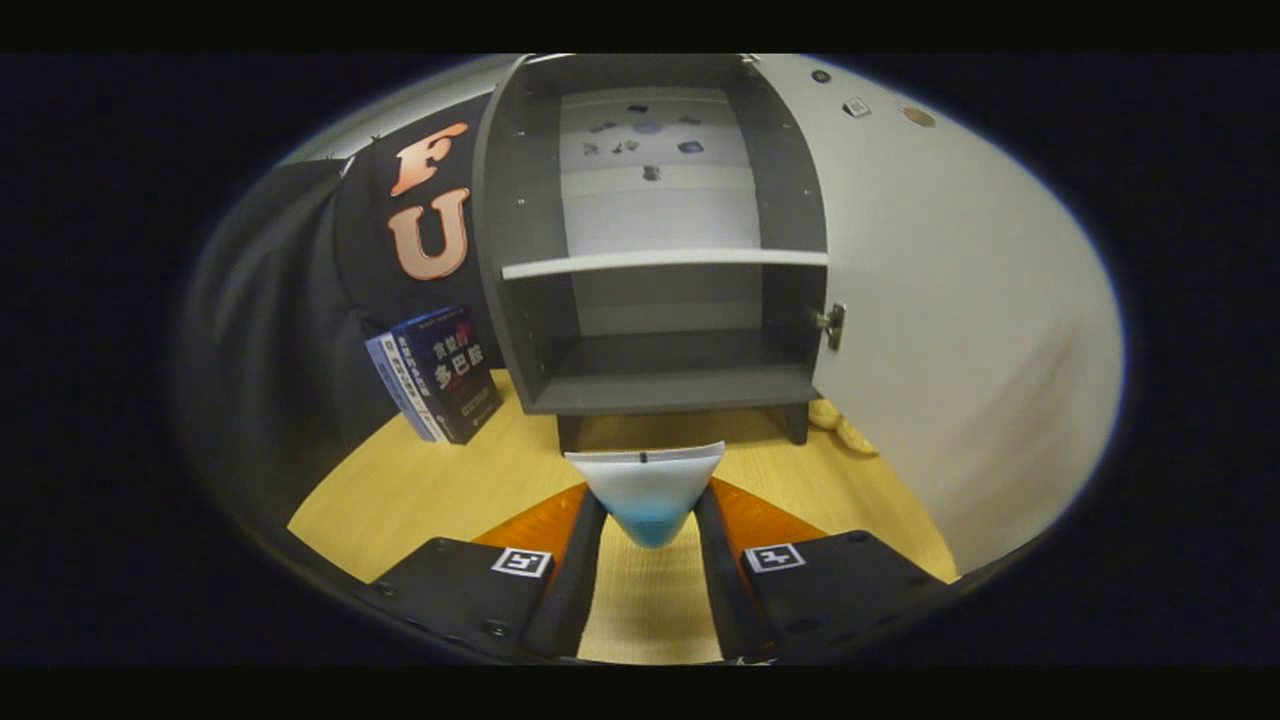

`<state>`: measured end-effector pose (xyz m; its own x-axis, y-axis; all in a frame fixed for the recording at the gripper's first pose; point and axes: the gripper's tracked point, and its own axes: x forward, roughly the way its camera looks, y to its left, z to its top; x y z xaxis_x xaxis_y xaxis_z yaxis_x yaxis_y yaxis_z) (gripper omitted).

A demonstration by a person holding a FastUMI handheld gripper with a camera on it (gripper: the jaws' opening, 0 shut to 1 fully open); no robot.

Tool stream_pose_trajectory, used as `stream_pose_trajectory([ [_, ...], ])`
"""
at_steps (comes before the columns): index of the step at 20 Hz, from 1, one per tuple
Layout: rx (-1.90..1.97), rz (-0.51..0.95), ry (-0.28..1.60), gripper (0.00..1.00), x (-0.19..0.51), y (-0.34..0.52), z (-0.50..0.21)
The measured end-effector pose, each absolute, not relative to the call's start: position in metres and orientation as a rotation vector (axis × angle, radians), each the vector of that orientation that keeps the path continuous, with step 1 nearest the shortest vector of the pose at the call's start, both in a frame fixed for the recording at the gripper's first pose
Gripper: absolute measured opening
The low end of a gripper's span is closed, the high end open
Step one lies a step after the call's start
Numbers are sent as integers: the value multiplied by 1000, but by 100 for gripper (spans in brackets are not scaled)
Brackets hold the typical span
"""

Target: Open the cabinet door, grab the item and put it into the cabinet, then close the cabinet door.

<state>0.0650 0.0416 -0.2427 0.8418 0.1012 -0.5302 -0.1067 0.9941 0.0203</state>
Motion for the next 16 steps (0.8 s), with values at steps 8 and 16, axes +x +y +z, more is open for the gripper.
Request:
stream_pose_trajectory([
  [8, 1, 154, 366, 56, 183, 67, -65],
  [16, -16, 144, 461, 56, 323, 66, -55],
])
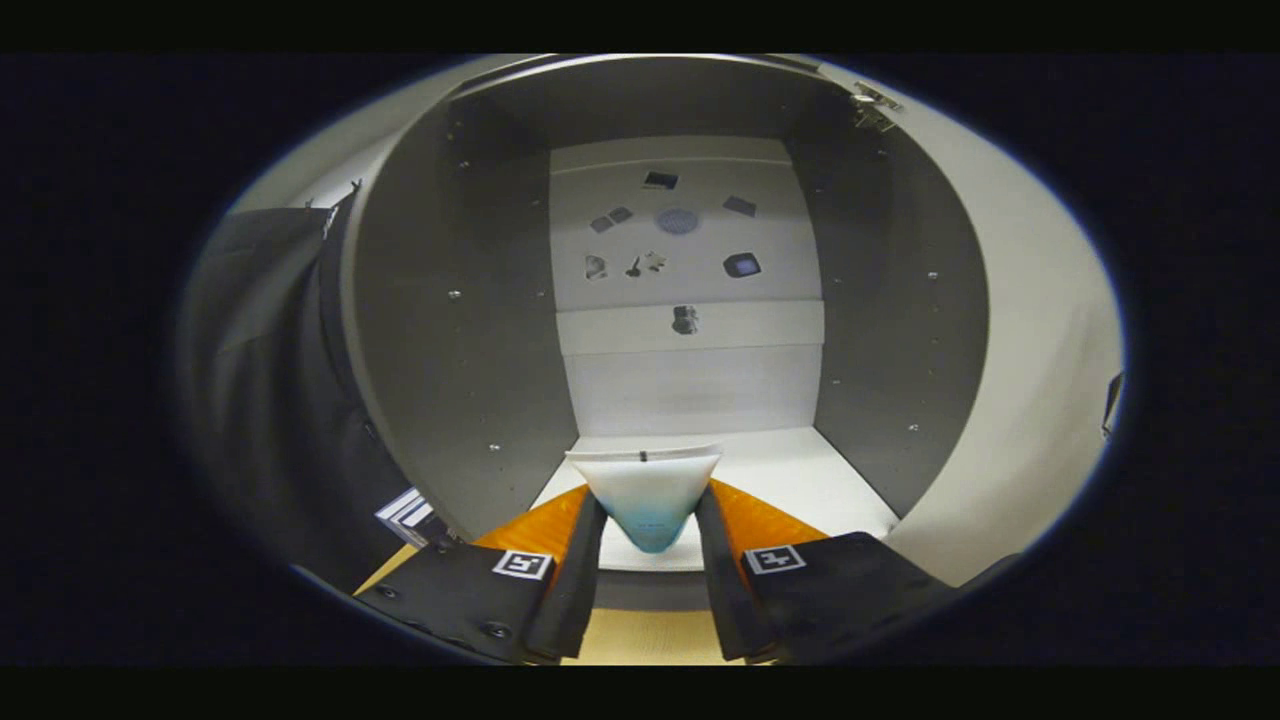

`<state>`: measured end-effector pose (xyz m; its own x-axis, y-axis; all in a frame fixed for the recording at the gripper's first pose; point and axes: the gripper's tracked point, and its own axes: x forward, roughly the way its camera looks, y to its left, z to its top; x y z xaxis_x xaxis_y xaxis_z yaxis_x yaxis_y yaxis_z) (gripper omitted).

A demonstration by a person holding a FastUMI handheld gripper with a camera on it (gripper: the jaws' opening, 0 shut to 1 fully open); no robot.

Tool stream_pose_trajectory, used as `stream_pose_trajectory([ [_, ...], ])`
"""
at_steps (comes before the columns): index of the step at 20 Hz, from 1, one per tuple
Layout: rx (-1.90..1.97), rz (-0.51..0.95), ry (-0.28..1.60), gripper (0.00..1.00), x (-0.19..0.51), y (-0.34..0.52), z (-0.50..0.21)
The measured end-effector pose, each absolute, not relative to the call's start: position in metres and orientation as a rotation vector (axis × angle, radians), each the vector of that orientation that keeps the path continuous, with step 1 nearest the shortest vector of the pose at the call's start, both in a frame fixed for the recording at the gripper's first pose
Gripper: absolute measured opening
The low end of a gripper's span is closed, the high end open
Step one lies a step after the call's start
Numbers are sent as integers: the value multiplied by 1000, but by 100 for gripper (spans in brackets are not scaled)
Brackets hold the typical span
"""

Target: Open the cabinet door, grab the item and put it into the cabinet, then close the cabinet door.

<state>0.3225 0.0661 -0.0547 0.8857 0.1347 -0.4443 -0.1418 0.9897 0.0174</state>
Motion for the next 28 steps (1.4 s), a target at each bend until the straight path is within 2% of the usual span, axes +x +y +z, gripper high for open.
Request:
stream_pose_trajectory([
  [6, -50, 112, 614, 56, 366, 62, -108],
  [12, -47, 122, 613, 56, 375, 69, -118],
  [16, -38, 144, 614, 63, 374, 75, -120],
  [19, -73, 135, 589, 89, 373, 73, -116],
  [20, -82, 133, 580, 92, 371, 73, -114],
  [28, -61, 179, 442, 95, 317, 82, -52],
])
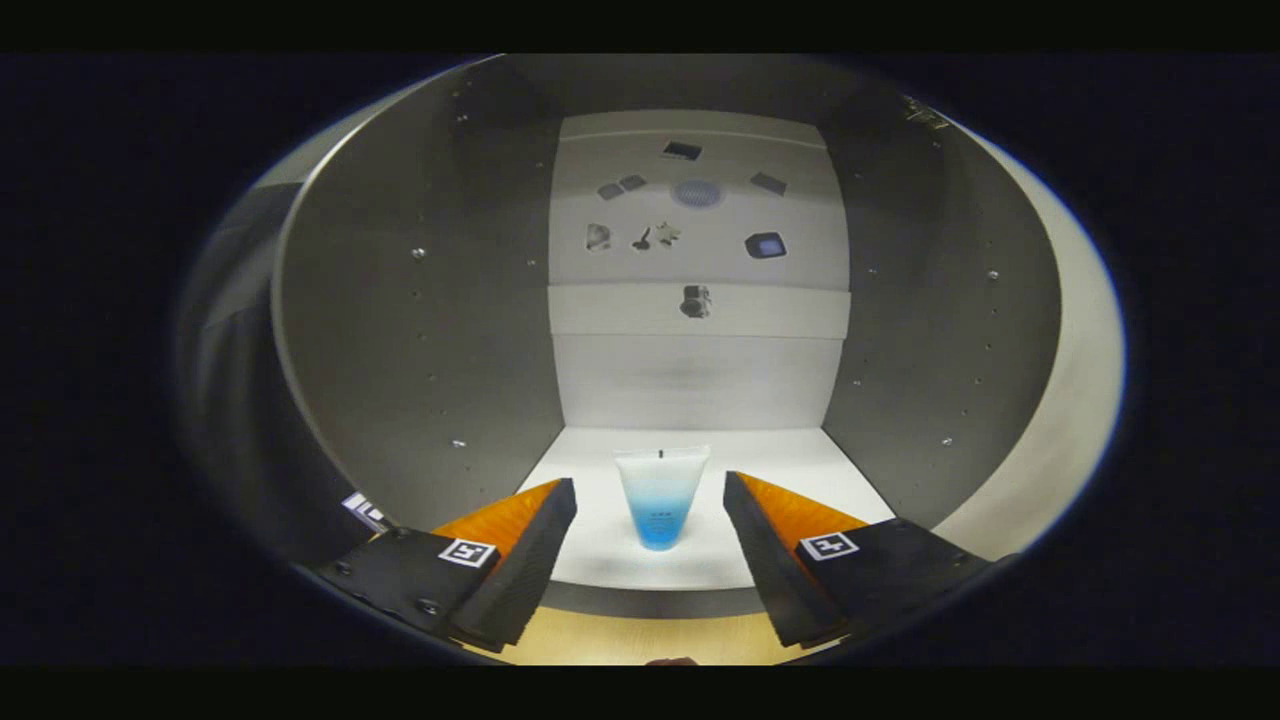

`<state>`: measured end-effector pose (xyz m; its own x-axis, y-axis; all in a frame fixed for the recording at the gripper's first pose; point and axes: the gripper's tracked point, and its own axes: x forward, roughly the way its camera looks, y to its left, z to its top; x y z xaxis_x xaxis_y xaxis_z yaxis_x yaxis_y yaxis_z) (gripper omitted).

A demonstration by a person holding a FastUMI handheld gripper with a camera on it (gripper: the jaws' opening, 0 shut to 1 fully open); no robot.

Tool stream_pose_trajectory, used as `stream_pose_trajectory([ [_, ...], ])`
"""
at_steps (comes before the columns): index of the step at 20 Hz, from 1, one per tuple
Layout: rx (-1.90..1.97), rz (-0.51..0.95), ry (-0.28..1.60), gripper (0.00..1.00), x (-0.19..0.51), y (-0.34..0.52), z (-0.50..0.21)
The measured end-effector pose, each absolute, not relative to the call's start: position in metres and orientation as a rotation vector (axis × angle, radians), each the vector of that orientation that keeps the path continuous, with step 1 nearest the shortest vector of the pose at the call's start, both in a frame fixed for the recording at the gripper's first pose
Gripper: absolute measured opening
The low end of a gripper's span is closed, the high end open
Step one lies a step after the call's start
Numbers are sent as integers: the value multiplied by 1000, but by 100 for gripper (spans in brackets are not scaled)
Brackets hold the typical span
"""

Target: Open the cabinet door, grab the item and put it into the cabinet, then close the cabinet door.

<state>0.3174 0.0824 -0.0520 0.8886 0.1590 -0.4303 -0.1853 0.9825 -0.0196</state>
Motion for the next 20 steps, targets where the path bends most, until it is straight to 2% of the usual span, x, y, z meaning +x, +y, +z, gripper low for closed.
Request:
stream_pose_trajectory([
  [8, 56, 253, 280, 95, 169, 72, 10],
  [17, 44, 281, 187, 95, 38, -3, 45],
  [20, 44, 415, 180, 95, -13, -13, 53],
])
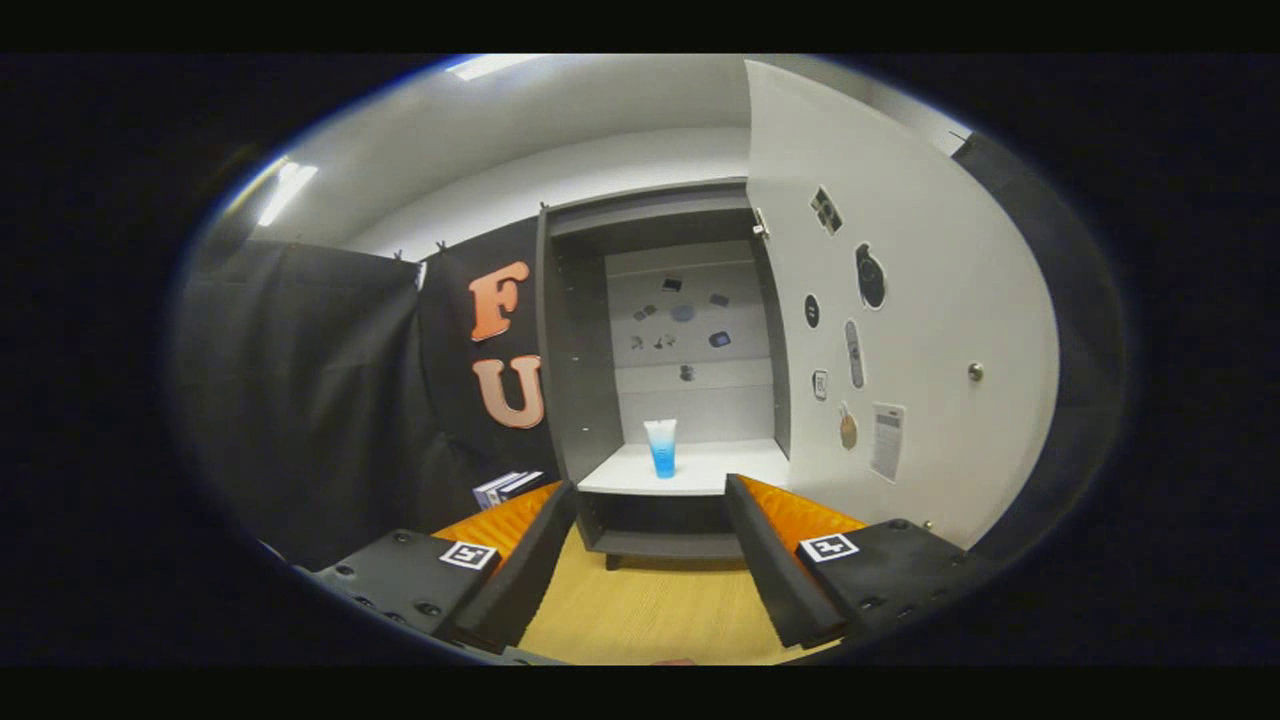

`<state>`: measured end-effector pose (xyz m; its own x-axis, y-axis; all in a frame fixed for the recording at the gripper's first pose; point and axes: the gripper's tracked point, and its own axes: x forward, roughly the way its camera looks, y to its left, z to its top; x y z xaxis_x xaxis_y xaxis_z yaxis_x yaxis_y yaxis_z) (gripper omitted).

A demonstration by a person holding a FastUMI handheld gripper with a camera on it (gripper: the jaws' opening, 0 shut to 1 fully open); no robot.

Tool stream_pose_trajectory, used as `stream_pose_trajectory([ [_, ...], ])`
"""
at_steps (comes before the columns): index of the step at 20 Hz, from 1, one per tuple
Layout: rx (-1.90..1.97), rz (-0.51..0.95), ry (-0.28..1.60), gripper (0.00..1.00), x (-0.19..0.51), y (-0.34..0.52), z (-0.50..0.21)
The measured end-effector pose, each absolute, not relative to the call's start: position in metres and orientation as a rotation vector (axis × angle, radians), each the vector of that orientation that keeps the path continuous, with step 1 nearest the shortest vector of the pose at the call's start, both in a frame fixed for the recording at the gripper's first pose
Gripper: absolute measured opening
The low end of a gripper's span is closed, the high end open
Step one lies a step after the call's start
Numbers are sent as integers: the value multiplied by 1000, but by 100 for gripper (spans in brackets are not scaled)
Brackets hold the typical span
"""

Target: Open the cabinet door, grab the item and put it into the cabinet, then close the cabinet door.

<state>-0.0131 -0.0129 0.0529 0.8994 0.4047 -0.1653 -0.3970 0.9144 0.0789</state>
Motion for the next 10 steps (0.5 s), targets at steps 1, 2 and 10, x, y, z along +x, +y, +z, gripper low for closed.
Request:
stream_pose_trajectory([
  [1, 43, 460, 181, 97, -27, -16, 54],
  [2, 42, 490, 183, 97, -41, -22, 53],
  [10, 27, 405, 180, 97, -98, -138, 56],
])
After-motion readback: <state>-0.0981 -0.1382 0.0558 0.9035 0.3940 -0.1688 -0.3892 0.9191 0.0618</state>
